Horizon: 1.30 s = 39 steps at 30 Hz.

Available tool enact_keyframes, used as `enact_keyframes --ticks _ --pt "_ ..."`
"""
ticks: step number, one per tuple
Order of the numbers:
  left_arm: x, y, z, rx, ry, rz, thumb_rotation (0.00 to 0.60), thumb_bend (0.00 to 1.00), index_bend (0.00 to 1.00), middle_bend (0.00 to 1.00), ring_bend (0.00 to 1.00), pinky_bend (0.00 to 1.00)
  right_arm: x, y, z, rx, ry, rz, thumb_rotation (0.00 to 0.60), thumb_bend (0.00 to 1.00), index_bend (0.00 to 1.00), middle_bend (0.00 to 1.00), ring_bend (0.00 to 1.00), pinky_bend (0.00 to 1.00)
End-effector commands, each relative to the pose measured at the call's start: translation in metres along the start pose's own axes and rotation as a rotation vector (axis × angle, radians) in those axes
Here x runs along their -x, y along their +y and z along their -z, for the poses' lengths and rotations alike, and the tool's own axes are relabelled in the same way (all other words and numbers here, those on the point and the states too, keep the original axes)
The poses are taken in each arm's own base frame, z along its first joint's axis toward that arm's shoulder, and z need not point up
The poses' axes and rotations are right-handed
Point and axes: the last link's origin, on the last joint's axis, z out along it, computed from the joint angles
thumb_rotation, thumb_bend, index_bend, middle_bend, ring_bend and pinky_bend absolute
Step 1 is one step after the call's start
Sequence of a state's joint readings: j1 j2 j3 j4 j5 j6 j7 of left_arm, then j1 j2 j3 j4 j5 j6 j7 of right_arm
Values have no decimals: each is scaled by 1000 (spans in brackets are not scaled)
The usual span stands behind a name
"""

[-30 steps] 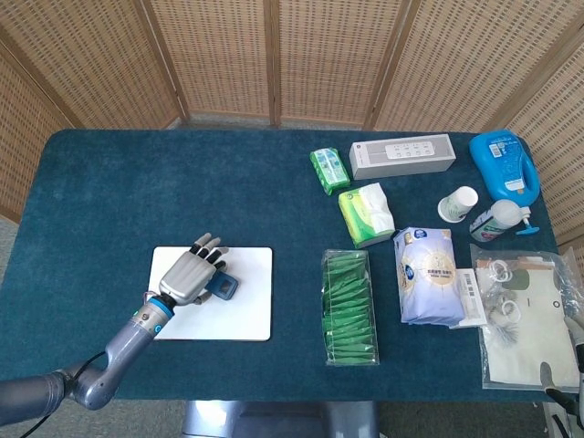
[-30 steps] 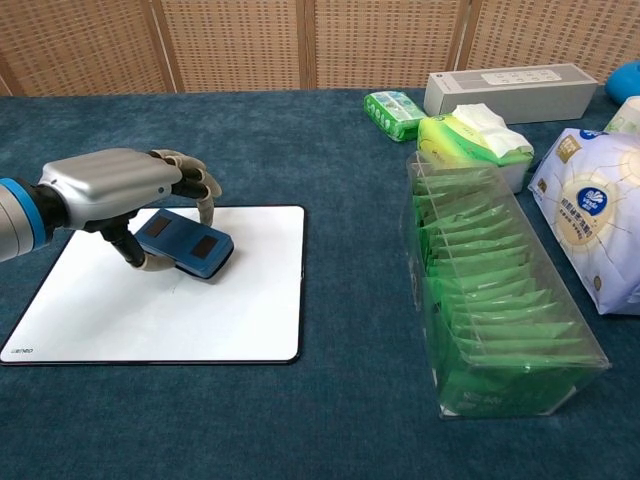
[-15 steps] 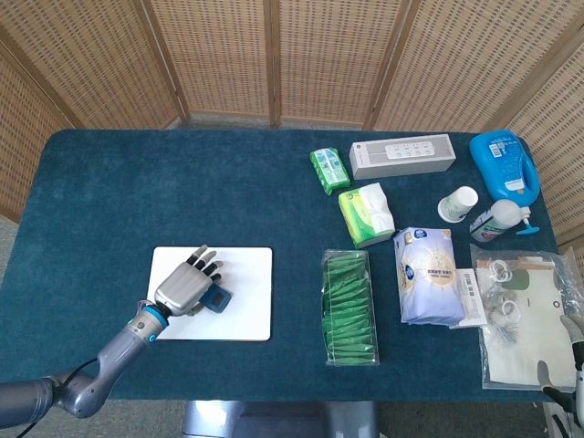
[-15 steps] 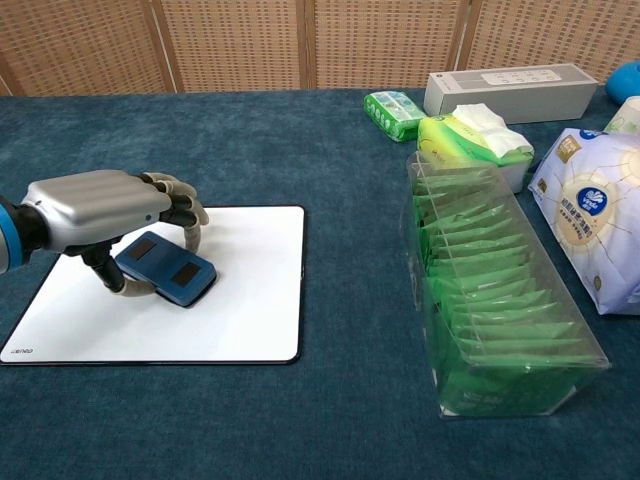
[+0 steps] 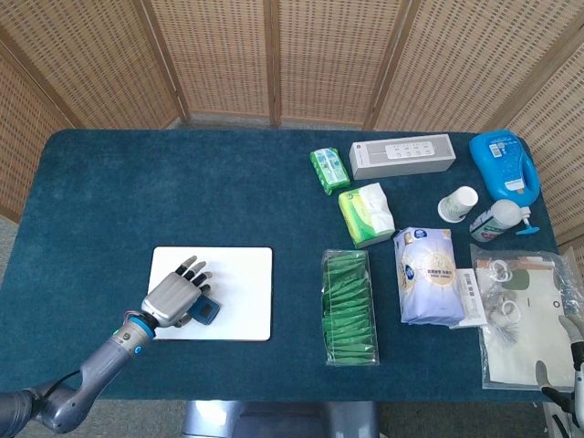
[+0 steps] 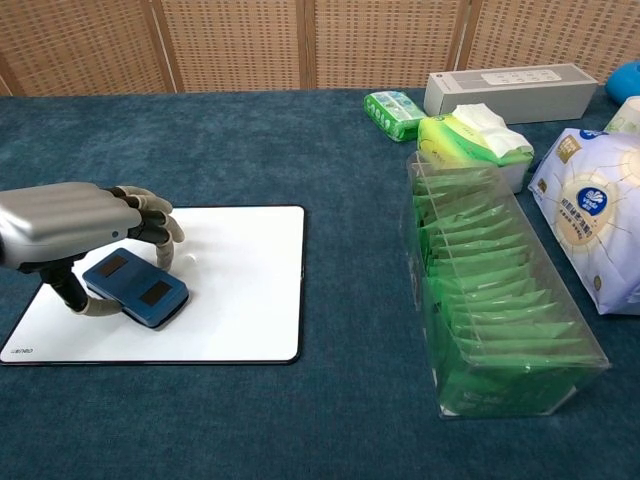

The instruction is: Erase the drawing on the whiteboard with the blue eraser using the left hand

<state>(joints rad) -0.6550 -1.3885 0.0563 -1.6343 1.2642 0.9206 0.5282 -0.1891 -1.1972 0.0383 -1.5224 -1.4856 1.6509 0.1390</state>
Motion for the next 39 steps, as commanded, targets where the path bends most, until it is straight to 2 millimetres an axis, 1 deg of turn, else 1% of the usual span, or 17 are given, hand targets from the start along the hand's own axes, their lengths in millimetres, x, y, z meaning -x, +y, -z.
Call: enact_keyframes --ticks 1,9,16,22,27,30,35,39 --pt "0 0 -1 -2 6 -4 600 362 847 195 0 0 0 0 0 0 0 -2 600 404 114 118 0 73" --pt "-2 10 -11 12 55 -30 600 362 847 195 0 0 -1 2 2 3 1 -5 600 404 114 118 0 73" --pt "-4 16 -18 22 60 -47 600 363 847 195 0 0 -2 5 3 11 8 -6 600 404 113 118 0 73" --pt "-5 27 -28 44 47 -52 600 363 847 195 0 0 -4 8 5 19 14 -9 600 404 114 118 0 73" --pt "-6 32 -30 52 52 -40 600 363 848 195 0 0 -4 8 5 19 14 -10 600 404 114 118 0 73" --pt "-6 40 -27 86 37 -8 600 363 847 194 0 0 -3 9 5 20 11 -10 600 403 114 118 0 73" --pt "-5 39 -24 96 28 -24 600 363 847 193 0 0 -2 9 5 19 10 -10 600 404 114 118 0 73" --pt "-4 35 -23 82 26 -27 600 363 847 193 0 0 -2 8 5 18 8 -9 600 404 114 119 0 73"
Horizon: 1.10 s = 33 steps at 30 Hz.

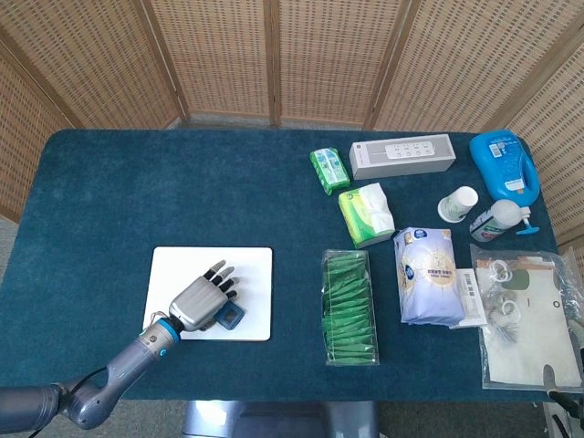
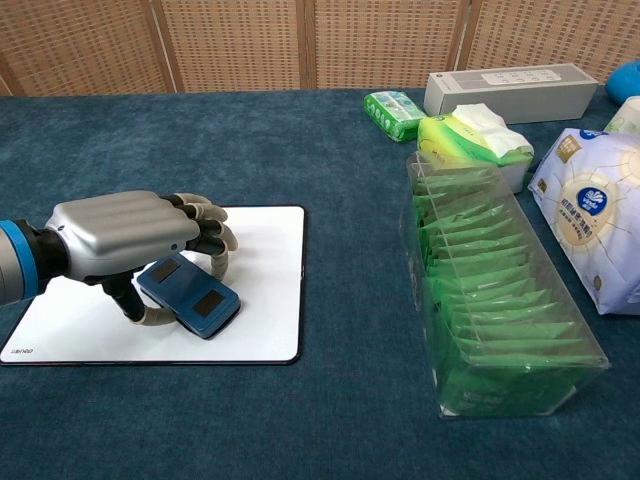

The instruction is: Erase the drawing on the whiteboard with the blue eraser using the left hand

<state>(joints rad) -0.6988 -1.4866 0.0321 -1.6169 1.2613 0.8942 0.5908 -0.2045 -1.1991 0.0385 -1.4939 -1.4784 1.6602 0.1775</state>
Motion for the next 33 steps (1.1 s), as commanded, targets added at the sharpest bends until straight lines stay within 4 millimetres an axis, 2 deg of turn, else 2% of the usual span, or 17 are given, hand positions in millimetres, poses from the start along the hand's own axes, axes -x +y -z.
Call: enact_keyframes --ticks 1,8,12,13,17,21,26,33 --pt "0 -3 1 -10 0 -4 600 363 847 193 0 0 0 0 0 0 -1 1 600 404 114 119 0 73" --pt "1 -17 5 -51 4 -13 600 363 848 192 0 0 1 -1 -1 -1 -5 3 600 405 113 119 0 73" --pt "1 -31 9 -97 10 -33 600 363 848 193 0 0 2 -2 -2 -3 -7 3 600 405 113 119 0 74" --pt "0 -42 11 -136 19 -25 600 363 847 192 0 0 1 -2 -2 -3 -5 3 600 404 113 119 0 74" --pt "-12 -52 14 -176 65 9 600 363 848 187 0 0 1 -3 -2 -4 -3 1 600 405 114 120 0 74" --pt "-35 -56 17 -195 157 46 600 363 847 191 0 0 0 -3 -2 -7 0 -5 600 405 113 120 0 74" --pt "-53 -57 23 -195 221 73 600 364 848 195 0 0 0 -1 0 -3 1 -9 600 404 113 120 0 74" --pt "-51 -53 26 -185 204 81 600 363 847 201 0 0 1 1 1 -3 -1 -14 600 405 114 120 0 74"
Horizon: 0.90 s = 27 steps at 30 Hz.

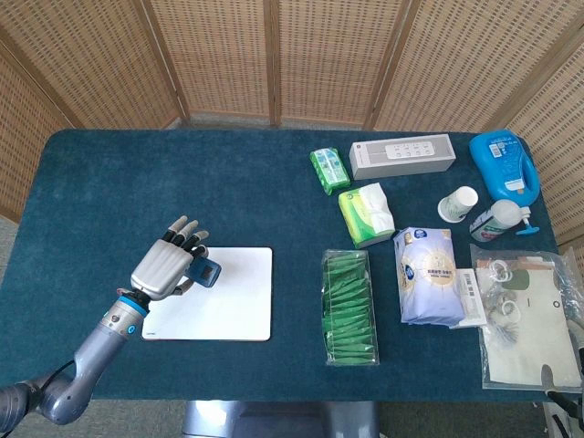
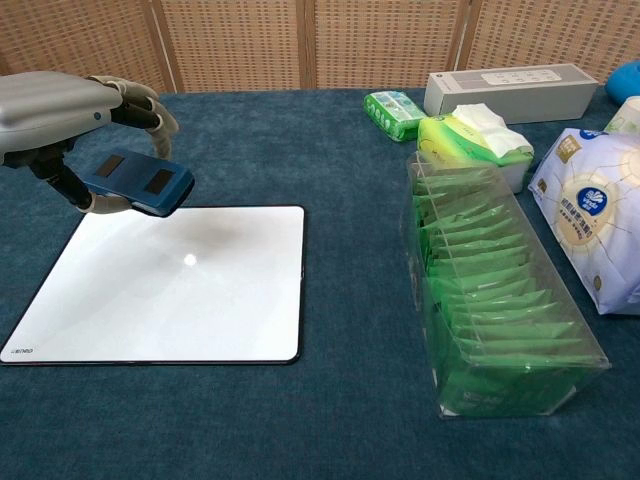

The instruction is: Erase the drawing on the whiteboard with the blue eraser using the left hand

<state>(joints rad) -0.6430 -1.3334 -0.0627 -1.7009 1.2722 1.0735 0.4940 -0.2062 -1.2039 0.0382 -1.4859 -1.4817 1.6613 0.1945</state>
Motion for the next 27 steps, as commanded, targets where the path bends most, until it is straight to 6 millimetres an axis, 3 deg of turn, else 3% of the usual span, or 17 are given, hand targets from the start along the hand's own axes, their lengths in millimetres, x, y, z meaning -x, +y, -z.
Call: enact_keyframes --ticks 1,14,20,27 --pt "6 2 2 8 -24 -4 600 363 847 201 0 0 0 0 0 -1 -2 0 600 405 114 120 0 74" --pt "30 11 0 25 -97 -7 600 363 848 200 0 0 0 4 1 8 -3 2 600 405 115 120 0 74" --pt "20 9 0 16 -47 18 600 362 844 200 0 0 1 1 -2 1 -5 1 600 405 115 120 0 74" --pt "12 -12 15 -54 -30 44 600 363 844 204 0 0 5 -3 -7 -16 -18 -3 600 404 115 120 0 74"
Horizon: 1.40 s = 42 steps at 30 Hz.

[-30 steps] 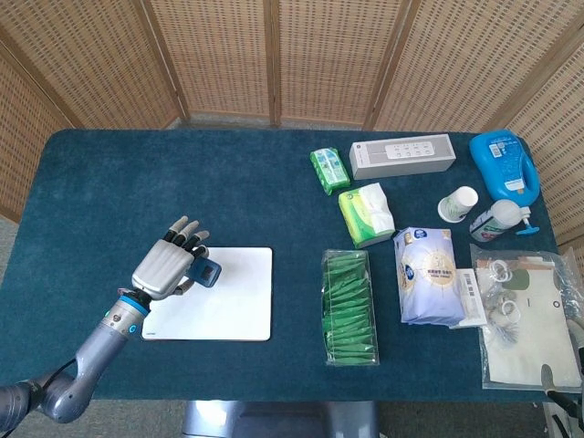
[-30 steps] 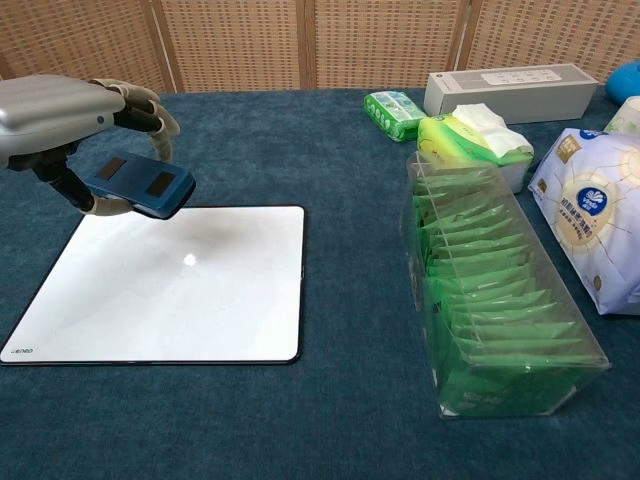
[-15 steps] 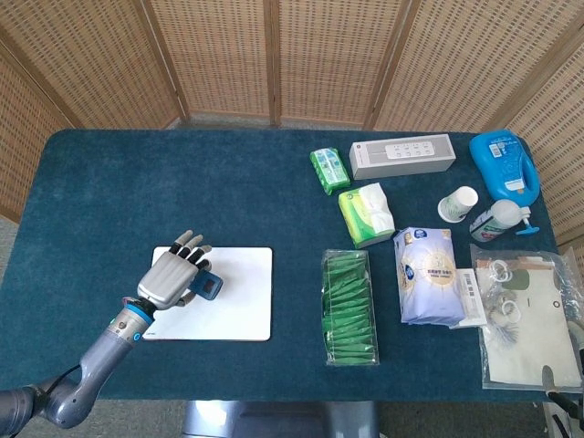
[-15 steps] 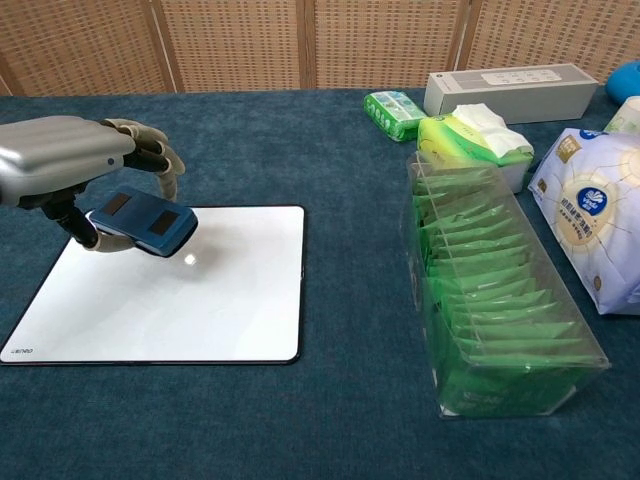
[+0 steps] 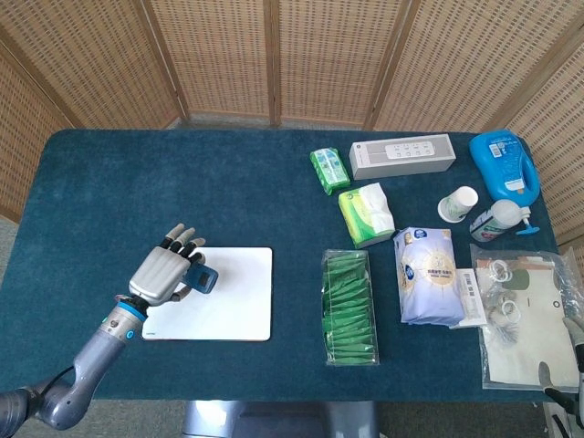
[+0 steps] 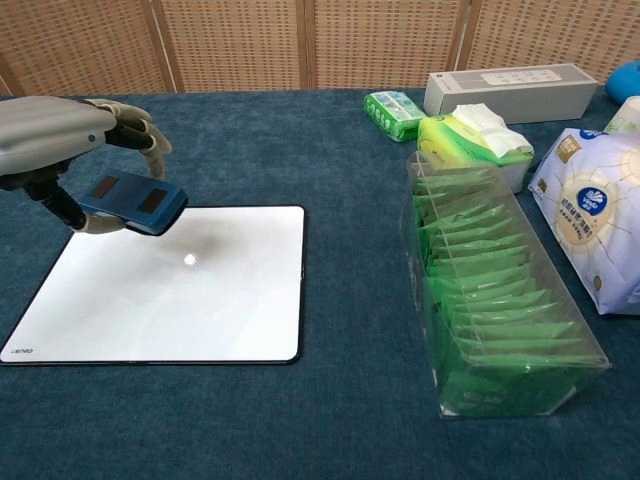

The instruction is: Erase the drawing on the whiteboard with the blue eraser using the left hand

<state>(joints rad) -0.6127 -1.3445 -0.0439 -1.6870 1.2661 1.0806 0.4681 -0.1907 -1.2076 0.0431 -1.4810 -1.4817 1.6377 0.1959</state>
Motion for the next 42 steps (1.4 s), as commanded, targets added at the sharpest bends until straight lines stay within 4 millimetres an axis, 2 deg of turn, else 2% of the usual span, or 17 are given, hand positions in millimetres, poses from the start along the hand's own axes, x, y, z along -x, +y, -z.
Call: enact_keyframes --ticks 1,4,7,16,19,24,27,30,37,42 --pt "-1 -12 9 -38 -2 11 600 363 844 204 0 0 2 -2 -2 -10 -6 -1 600 404 115 120 0 74" --pt "2 -34 27 -106 -20 18 600 363 843 204 0 0 5 -8 -7 -33 -19 -3 600 404 114 120 0 74" --pt "3 -44 34 -133 -23 30 600 362 840 203 0 0 8 -11 -9 -40 -26 -3 600 404 115 120 0 74" --pt "15 -53 40 -150 -60 31 600 363 820 188 0 0 7 -13 -6 -38 -23 2 600 404 115 120 0 74" --pt "21 -52 41 -144 -94 28 600 362 708 133 0 0 5 -13 -5 -37 -18 3 600 405 116 120 0 74" --pt "19 -55 44 -158 -121 32 600 360 324 8 0 0 2 -13 -4 -37 -10 4 600 405 115 120 0 74" --pt "16 -59 48 -178 -132 39 600 361 139 0 0 0 0 -13 -5 -38 -7 3 600 404 115 120 0 74" --pt "13 -62 52 -194 -131 43 600 361 33 0 0 0 0 -13 -6 -41 -6 2 600 405 115 120 0 74" --pt "4 -68 70 -224 -73 47 600 358 0 0 0 0 1 -18 -11 -64 -8 3 600 404 115 120 0 74" --pt "-4 -73 91 -258 -5 92 600 357 58 0 0 0 -5 -21 -18 -82 17 25 600 403 114 120 0 74"
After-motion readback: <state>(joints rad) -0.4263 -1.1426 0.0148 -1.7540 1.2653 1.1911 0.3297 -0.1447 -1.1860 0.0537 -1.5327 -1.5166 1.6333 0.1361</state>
